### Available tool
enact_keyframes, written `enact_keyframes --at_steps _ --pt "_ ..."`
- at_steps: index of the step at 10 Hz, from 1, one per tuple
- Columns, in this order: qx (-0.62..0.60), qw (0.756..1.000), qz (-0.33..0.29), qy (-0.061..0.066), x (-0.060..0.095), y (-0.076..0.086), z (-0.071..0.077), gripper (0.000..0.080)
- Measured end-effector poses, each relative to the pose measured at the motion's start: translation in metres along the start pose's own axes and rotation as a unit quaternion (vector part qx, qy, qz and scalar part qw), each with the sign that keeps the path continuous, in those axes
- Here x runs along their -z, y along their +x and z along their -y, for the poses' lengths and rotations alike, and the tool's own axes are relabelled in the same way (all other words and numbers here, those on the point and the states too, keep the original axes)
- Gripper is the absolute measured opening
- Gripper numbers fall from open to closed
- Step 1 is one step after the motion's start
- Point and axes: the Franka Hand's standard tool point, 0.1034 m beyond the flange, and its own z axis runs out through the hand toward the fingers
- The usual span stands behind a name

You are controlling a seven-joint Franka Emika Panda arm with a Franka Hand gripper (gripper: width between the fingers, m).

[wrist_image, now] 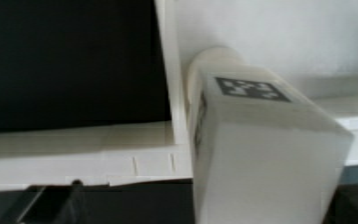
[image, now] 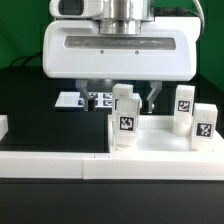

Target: Assemble square table

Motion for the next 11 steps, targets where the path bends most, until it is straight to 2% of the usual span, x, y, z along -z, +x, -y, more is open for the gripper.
enact_keyframes --at_steps 5,6,7,8,11 --pt "-0.073 0.997 0.000 -0.001 -0.003 0.000 0.002 0.0649" --pt "-0.086 0.996 0.010 -0.004 -0.033 -0.037 0.044 0.0649" --pt "-0.095 0.996 0.002 0.004 -0.023 -0.026 0.049 0.0649" --pt "-0.118 0.993 0.004 0.004 -0.025 -0.028 0.054 0.0649" --pt "-0.115 0.993 0.004 0.004 -0.026 -0.029 0.053 0.0649"
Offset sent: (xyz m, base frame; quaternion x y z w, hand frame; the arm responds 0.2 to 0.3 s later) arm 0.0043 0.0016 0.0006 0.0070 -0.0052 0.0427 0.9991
